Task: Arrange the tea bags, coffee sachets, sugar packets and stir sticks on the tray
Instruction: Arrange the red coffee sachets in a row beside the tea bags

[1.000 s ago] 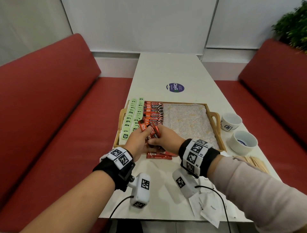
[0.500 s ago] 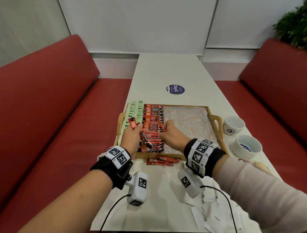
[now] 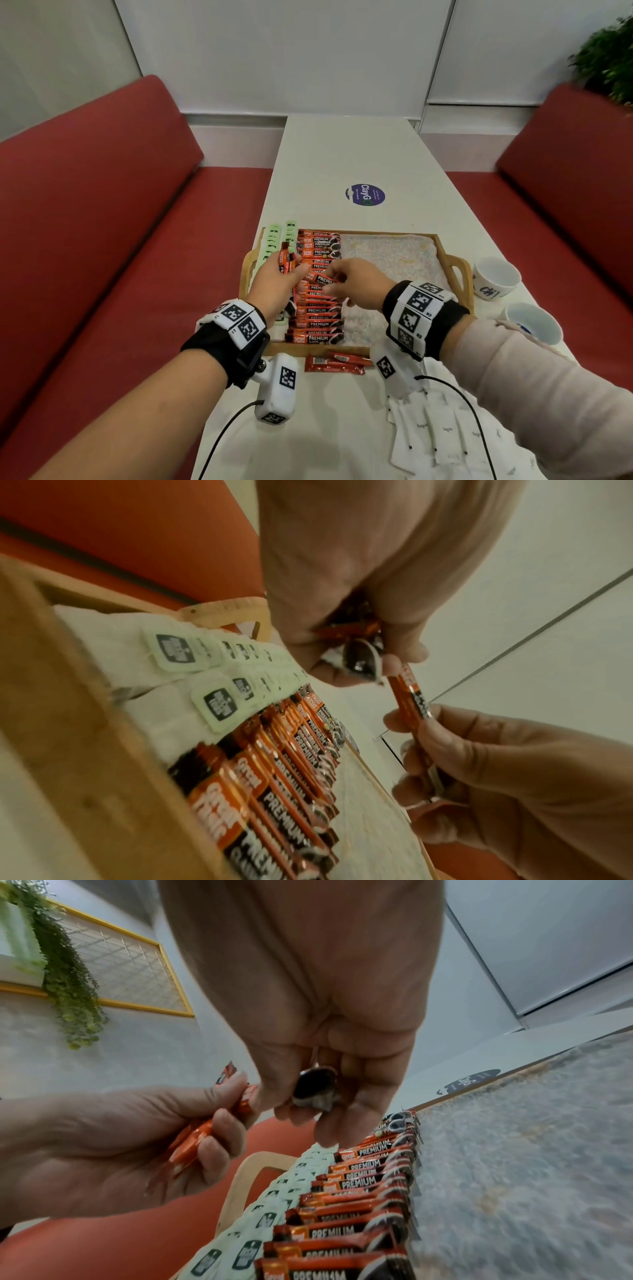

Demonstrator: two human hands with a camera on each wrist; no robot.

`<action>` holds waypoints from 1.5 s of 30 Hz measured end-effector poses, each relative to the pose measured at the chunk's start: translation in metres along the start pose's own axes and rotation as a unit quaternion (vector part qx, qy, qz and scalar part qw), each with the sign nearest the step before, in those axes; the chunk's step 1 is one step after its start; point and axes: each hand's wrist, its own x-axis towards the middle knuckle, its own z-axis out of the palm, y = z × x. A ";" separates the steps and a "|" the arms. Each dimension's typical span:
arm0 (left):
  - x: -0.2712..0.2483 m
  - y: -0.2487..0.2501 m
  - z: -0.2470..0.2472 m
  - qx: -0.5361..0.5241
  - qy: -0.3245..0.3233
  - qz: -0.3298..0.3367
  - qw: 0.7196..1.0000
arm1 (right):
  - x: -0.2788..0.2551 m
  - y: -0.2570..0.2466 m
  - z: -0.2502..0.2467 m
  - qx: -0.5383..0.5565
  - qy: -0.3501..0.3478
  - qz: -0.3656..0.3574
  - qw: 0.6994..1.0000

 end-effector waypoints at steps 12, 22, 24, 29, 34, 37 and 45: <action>0.053 -0.001 -0.006 -0.019 0.055 -0.040 0.997 | 0.054 0.011 -0.020 0.000 0.117 0.019 0.993; 0.069 -0.007 -0.016 -0.038 0.045 -0.047 0.997 | 0.091 0.029 -0.017 -0.066 0.116 0.078 0.988; 0.070 -0.008 -0.016 -0.041 0.044 -0.049 0.997 | 0.097 0.030 -0.014 -0.067 0.109 0.081 0.989; 0.074 -0.010 -0.016 -0.038 0.044 -0.051 0.997 | 0.107 0.030 -0.006 -0.078 0.084 0.094 0.989; 0.074 -0.011 -0.017 -0.033 0.043 -0.062 0.997 | 0.110 0.030 -0.002 -0.105 0.071 0.101 0.987; 0.074 -0.012 -0.017 -0.034 0.041 -0.063 0.997 | 0.111 0.029 -0.001 -0.125 0.063 0.099 0.985; 0.076 -0.015 -0.016 -0.043 0.032 -0.076 0.996 | 0.106 0.024 -0.003 -0.145 0.046 0.093 0.984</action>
